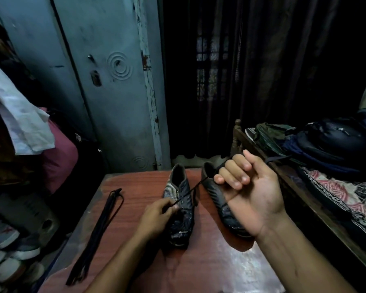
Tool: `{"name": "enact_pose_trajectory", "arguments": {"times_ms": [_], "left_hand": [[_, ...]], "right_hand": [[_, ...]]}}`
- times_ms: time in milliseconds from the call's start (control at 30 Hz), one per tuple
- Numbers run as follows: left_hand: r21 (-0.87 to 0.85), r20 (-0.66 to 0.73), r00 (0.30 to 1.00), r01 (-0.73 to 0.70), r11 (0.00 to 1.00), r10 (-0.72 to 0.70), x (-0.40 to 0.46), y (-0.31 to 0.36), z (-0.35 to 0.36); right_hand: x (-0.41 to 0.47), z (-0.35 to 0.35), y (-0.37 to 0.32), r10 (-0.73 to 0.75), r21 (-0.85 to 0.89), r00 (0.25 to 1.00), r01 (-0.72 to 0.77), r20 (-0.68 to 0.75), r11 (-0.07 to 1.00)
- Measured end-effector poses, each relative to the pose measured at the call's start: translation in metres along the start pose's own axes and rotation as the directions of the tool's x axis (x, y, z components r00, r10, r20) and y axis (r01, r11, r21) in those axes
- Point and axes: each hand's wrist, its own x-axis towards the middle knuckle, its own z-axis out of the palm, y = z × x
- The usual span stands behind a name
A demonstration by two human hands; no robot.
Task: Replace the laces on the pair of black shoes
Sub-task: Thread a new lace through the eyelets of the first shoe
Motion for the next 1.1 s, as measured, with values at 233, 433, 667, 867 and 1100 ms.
{"name": "enact_pose_trajectory", "arguments": {"times_ms": [233,433,667,867,1100], "left_hand": [[0.059,0.116,0.991,-0.078,0.995,0.071,-0.007,-0.003,-0.001],[0.059,0.023,0.999,-0.037,0.998,0.036,-0.002,0.006,-0.004],[0.123,-0.009,0.996,-0.088,0.989,0.089,-0.001,-0.003,-0.006],[0.010,-0.180,0.984,-0.014,1.000,0.016,0.000,-0.001,0.009],[0.254,-0.049,0.985,-0.146,0.956,0.163,0.003,-0.003,0.013]], "right_hand": [[0.018,0.016,0.001,-0.022,0.042,0.996,0.019,0.083,0.999],[0.023,0.033,0.007,-0.024,0.053,0.987,0.016,0.157,0.998],[0.018,0.019,0.007,-0.020,0.032,0.990,0.016,0.141,0.999],[0.017,0.019,0.008,0.005,-0.038,0.990,0.000,0.144,0.999],[0.025,0.032,0.013,0.020,-0.016,0.981,-0.017,0.193,1.000]]}}
